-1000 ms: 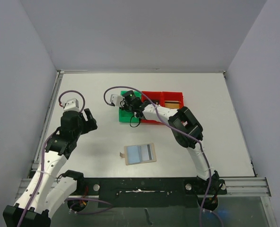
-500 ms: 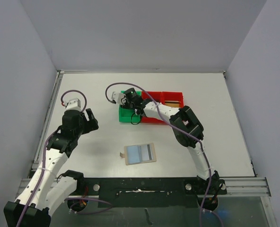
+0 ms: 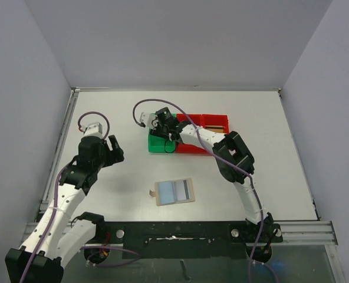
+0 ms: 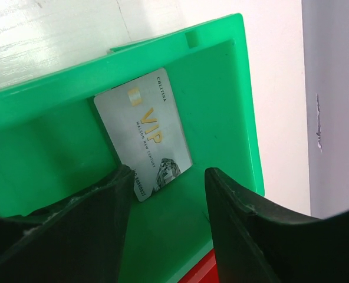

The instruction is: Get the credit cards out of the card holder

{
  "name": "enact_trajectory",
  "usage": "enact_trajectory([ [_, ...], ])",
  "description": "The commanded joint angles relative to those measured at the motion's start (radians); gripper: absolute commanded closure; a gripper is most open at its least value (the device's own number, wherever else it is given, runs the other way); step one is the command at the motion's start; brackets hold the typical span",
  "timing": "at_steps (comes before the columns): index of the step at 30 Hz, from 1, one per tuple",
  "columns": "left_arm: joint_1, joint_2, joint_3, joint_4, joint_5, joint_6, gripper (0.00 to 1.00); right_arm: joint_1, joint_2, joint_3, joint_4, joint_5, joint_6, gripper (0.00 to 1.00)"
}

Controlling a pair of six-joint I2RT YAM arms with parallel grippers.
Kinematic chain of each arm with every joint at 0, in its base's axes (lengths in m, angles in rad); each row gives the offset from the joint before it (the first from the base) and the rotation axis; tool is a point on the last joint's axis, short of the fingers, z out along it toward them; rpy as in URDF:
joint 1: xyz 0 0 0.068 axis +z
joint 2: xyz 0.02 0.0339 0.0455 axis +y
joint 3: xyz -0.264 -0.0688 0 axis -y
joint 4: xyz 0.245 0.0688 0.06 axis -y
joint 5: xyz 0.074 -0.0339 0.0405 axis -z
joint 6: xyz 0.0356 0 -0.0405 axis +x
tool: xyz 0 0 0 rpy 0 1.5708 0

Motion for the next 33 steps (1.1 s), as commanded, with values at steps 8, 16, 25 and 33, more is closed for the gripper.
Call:
enact_trajectory([
  [8,0.007,0.008,0.002,0.066,0.034,0.026,0.25,-0.019,-0.060,0.088,0.043,-0.076,0.161,0.46],
  [16,0.005,-0.016,-0.005,0.081,0.060,0.029,0.22,-0.035,-0.438,-0.272,0.360,-0.032,0.428,0.36],
  [25,0.006,-0.037,-0.029,0.137,0.168,0.044,0.21,-0.062,-0.846,-0.731,0.328,0.142,0.941,0.07],
  [33,0.003,-0.026,-0.062,0.230,0.396,-0.063,0.26,-0.098,-1.117,-0.982,0.259,-0.108,1.298,0.02],
])
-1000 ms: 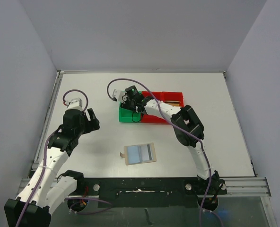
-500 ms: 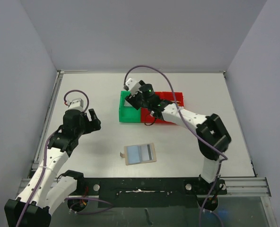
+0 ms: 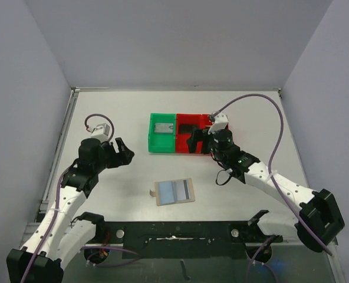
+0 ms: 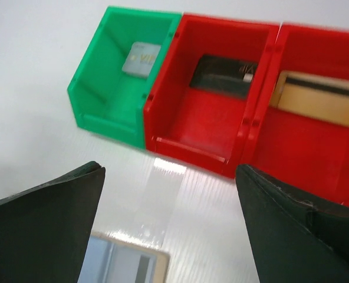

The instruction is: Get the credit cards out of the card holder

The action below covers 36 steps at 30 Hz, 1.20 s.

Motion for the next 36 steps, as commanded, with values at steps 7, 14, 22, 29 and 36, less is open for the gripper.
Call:
enact_trajectory([
  [7,-0.116,0.068,0.040,0.189,0.243,-0.205,0.31,-0.009,-0.281,-0.287,-0.034,-0.181,0.530,0.02],
  [14,-0.291,0.173,0.062,0.213,0.217,-0.268,0.35,0.076,-0.270,-0.371,-0.022,-0.226,0.638,0.06],
  [22,-0.473,0.298,0.027,0.324,0.149,-0.395,0.42,0.142,-0.189,-0.375,-0.046,-0.192,0.698,0.24],
  [29,-0.532,0.349,-0.045,0.404,0.146,-0.529,0.47,0.155,-0.125,-0.359,-0.050,-0.214,0.705,0.45],
  [36,-0.548,0.399,-0.052,0.417,0.149,-0.554,0.55,0.175,-0.076,-0.330,-0.065,-0.234,0.682,0.57],
])
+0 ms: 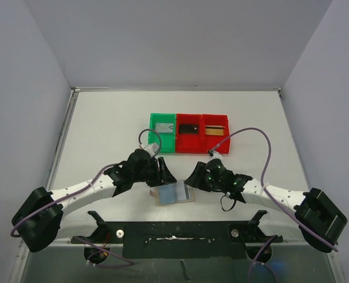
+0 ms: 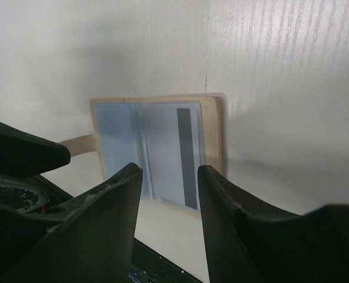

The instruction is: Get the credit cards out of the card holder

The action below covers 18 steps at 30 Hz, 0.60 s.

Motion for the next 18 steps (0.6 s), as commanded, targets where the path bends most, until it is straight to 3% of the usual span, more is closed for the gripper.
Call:
enact_trajectory([
  [1,-0.005,0.015,0.012,0.090,-0.011,-0.031,0.55,0.024,0.032,0.065,-0.002,-0.001,-0.017,0.58],
  [8,-0.006,0.054,0.011,0.091,0.006,-0.034,0.57,0.030,0.099,0.073,0.008,-0.031,-0.018,0.66],
  [18,-0.021,0.143,0.005,0.117,0.039,-0.036,0.58,0.031,0.189,0.071,-0.006,-0.037,0.005,0.69],
])
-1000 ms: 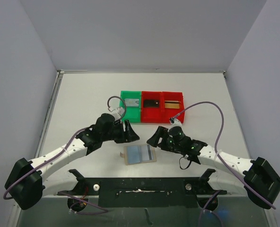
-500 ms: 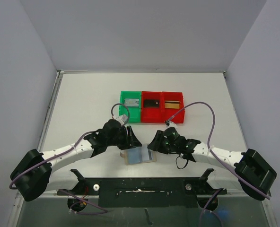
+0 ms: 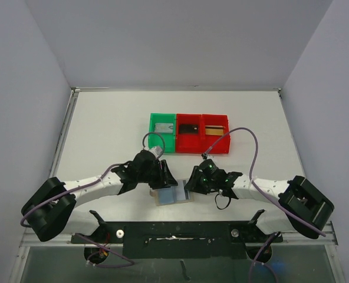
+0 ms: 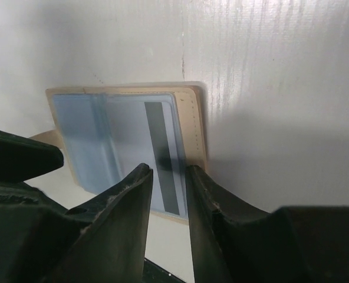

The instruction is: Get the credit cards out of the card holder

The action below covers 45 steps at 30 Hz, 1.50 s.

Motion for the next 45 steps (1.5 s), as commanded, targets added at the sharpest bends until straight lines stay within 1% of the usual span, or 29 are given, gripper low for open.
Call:
enact_trajectory([
  [1,-0.015,0.043,0.004,0.075,0.028,-0.008,0.60,0.005,0.028,0.026,0.019,-0.010,0.014,0.70],
  [4,-0.030,0.057,-0.015,0.091,0.001,-0.022,0.62,0.005,0.025,0.007,0.040,-0.013,0.030,0.75],
  [7,-0.035,0.072,-0.038,0.125,0.001,-0.040,0.64,0.003,0.026,0.001,0.045,-0.016,0.031,0.81],
  [11,-0.044,0.087,-0.052,0.117,-0.029,-0.055,0.67,0.002,0.036,0.002,0.052,-0.025,0.030,0.84],
  [17,-0.046,0.107,-0.088,0.136,-0.055,-0.076,0.69,0.002,0.049,0.009,0.056,-0.034,0.024,0.84],
  [29,-0.047,0.155,-0.167,0.316,-0.052,-0.145,0.76,0.002,0.070,0.023,0.067,-0.062,0.010,0.85],
  [37,-0.047,0.124,-0.182,0.331,-0.067,-0.151,0.87,0.001,0.062,0.022,0.065,-0.059,0.011,0.85],
  [43,-0.046,0.107,-0.176,0.335,-0.047,-0.132,1.00,0.002,0.049,0.034,0.063,-0.066,-0.004,0.84],
  [45,-0.046,0.100,-0.177,0.335,-0.043,-0.130,1.00,0.002,0.041,0.043,0.059,-0.070,-0.013,0.82],
])
